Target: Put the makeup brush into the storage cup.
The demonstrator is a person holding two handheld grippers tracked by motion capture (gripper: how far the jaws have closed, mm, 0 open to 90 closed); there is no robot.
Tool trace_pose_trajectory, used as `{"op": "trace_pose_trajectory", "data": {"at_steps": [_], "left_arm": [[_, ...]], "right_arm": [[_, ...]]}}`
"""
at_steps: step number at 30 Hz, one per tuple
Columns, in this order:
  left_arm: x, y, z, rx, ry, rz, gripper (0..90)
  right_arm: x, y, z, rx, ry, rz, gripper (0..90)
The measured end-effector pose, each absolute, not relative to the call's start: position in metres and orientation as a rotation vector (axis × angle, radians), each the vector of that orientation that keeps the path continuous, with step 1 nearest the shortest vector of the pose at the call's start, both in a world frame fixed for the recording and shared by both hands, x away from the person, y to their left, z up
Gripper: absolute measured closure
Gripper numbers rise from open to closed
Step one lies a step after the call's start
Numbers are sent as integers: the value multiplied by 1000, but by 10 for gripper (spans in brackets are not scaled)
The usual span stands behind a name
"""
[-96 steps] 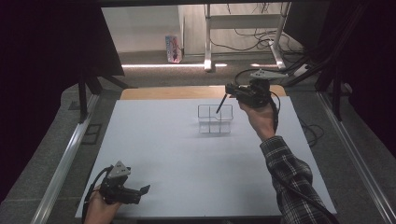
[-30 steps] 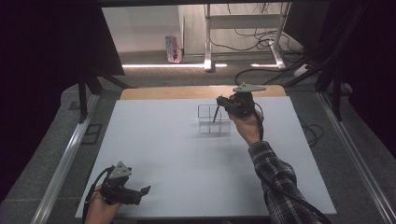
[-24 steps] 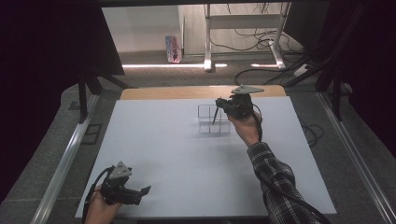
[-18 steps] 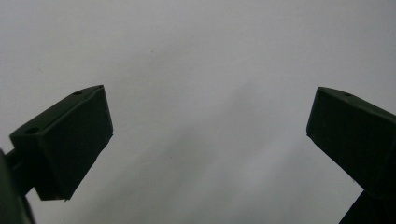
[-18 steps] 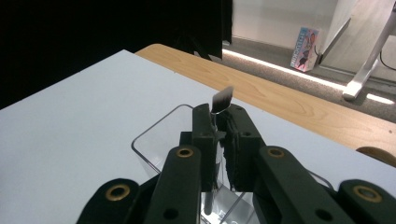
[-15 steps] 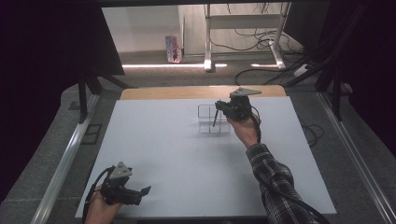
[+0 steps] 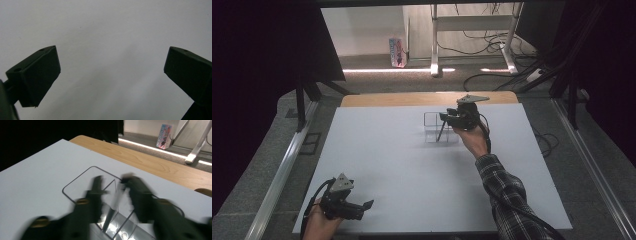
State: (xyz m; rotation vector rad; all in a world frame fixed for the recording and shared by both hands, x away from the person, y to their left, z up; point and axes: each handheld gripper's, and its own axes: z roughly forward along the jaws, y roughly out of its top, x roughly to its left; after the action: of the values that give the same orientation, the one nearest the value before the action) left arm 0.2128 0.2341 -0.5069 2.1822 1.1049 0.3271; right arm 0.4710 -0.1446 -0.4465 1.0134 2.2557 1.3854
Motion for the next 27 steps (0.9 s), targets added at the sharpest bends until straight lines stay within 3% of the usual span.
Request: {"op": "trace_pose_trajectory", "data": {"at_steps": [1,4,7,27], "left_arm": [[213,234,-507,2183,1105,328,13],[213,234,-507,2183,1105,328,13],[213,234,-507,2183,1105,328,13],[213,234,-507,2183,1106,327,11]], "right_arm": [[472,-144,-446,1021,2245,1381,367],[476,-144,-446,1043,2226,1394,135],[478,-145,-445,1060,2210,1378,44],[468,-145,-435,1025,2241,1335,18]]}}
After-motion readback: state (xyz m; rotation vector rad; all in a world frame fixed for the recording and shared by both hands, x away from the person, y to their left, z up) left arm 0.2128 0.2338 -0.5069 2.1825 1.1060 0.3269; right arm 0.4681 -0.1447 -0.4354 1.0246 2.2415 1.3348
